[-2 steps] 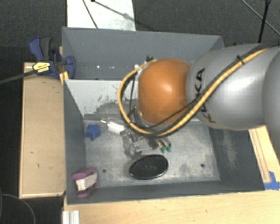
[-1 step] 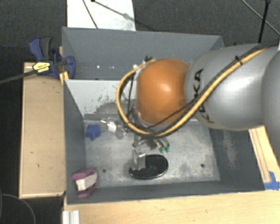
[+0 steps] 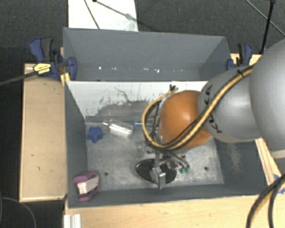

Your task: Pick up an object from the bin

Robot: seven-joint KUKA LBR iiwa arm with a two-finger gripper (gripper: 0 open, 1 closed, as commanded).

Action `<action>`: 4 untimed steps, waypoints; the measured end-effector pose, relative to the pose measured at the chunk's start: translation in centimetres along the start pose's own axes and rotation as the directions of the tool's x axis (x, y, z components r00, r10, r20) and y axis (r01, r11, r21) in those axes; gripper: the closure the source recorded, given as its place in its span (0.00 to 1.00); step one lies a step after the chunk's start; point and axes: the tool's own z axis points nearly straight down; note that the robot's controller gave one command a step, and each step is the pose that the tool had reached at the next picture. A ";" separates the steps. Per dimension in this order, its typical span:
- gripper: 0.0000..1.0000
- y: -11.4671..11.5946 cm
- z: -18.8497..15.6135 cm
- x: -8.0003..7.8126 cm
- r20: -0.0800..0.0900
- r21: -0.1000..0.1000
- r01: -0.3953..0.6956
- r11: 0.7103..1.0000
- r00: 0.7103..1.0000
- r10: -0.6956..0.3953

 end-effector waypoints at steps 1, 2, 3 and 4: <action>1.00 0.2 -0.6 -0.7 0.023 0.001 0.000 1.000 1.000 0.000; 0.00 0.2 -0.5 -0.5 0.019 0.002 -0.003 1.000 1.000 0.003; 0.00 5.5 -0.3 -4.8 0.014 0.003 0.107 0.994 0.994 -0.107; 1.00 5.2 -0.2 -4.6 0.008 0.004 0.100 0.995 0.995 -0.100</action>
Offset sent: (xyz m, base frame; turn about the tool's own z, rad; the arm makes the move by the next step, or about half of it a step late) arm 0.0000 0.0000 0.0000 0.0000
